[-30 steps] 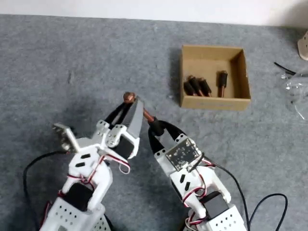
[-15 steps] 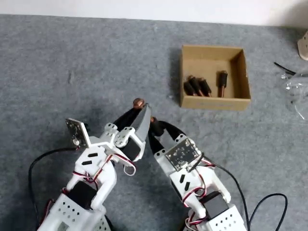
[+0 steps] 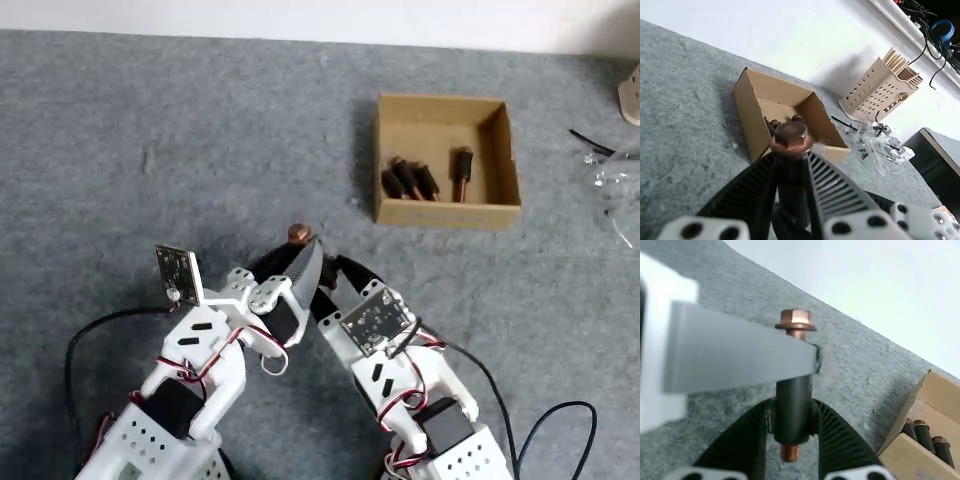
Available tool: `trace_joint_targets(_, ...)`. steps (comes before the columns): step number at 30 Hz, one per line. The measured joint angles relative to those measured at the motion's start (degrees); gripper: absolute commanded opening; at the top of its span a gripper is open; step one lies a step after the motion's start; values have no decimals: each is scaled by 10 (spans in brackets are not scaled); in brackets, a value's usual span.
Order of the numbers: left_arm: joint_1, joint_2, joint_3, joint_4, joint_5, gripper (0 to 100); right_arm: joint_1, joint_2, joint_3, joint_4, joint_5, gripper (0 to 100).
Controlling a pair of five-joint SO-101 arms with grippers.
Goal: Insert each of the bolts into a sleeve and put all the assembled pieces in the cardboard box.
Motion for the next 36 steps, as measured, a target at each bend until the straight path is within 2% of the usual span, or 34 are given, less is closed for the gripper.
trace_joint_targets(2,0,0,0,0,0,35,0,0,0,0,0,5)
trace_joint_targets(8,-11,3,0,3,-13,260,3,0,0,0,0,5)
trace_joint_targets(10,-18,4,3,11,-16,278,3,0,0,0,0,5)
trace_joint_targets(14,-24,4,4,29,-19,248,4,0,0,0,0,5)
trace_joint_targets(17,-48,4,4,30,18,238,7,0,0,0,0,5)
trace_joint_targets(20,-108,4,4,30,80,238,7,0,0,0,0,5)
trace_joint_targets(24,-208,4,-3,30,124,238,7,0,0,0,0,5)
trace_joint_targets(29,-230,4,-8,30,132,234,7,0,0,0,0,5)
trace_joint_targets(31,-230,4,-8,30,132,190,7,0,0,0,0,5)
trace_joint_targets(35,-230,4,-8,30,100,0,26,0,0,0,0,5)
trace_joint_targets(36,-230,4,-8,30,86,18,36,0,0,0,0,5)
